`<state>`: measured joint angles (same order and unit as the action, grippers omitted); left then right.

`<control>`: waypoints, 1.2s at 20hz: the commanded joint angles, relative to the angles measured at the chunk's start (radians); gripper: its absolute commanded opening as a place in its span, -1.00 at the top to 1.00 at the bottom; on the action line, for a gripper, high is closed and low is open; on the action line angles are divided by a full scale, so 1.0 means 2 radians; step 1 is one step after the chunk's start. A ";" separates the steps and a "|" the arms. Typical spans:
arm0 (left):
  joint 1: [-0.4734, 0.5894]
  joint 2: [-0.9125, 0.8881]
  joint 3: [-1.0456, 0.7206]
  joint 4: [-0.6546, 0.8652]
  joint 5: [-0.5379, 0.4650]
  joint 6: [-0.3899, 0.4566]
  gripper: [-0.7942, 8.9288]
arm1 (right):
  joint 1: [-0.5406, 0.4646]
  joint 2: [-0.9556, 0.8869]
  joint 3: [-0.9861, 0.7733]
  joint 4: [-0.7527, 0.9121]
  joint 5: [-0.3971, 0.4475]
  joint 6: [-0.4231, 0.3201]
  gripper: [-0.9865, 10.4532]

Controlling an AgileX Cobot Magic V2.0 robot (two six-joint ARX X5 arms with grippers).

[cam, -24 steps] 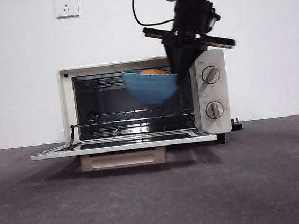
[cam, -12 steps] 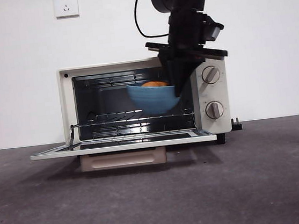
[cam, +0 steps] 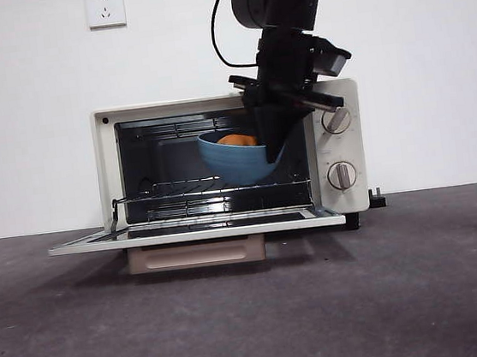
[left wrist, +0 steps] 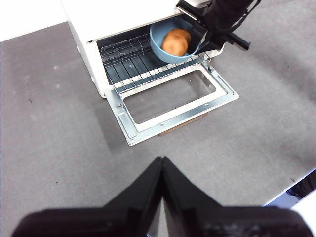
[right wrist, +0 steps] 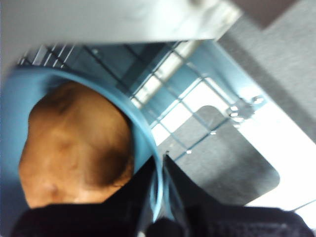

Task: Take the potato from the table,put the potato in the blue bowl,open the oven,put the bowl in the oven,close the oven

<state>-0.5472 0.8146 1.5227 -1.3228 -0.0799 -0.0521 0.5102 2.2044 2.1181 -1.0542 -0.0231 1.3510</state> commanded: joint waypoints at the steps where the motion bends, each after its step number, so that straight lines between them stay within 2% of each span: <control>1: -0.002 0.001 -0.002 0.003 -0.001 0.005 0.85 | 0.001 0.022 -0.004 -0.006 -0.001 0.005 0.77; 17: -0.002 0.006 -0.002 0.003 -0.001 0.014 0.85 | 0.005 0.022 0.023 -0.005 0.007 0.002 0.76; 20: -0.002 0.006 -0.002 0.003 -0.001 0.014 0.85 | 0.007 0.022 0.024 -0.010 0.009 -0.001 0.53; 24: -0.002 0.006 -0.002 0.003 0.001 0.014 0.85 | 0.010 0.021 0.028 -0.009 0.014 -0.006 0.53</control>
<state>-0.5472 0.8303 1.5227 -1.3228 -0.0795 -0.0341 0.5243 2.2261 2.1670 -1.0752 0.0002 1.3472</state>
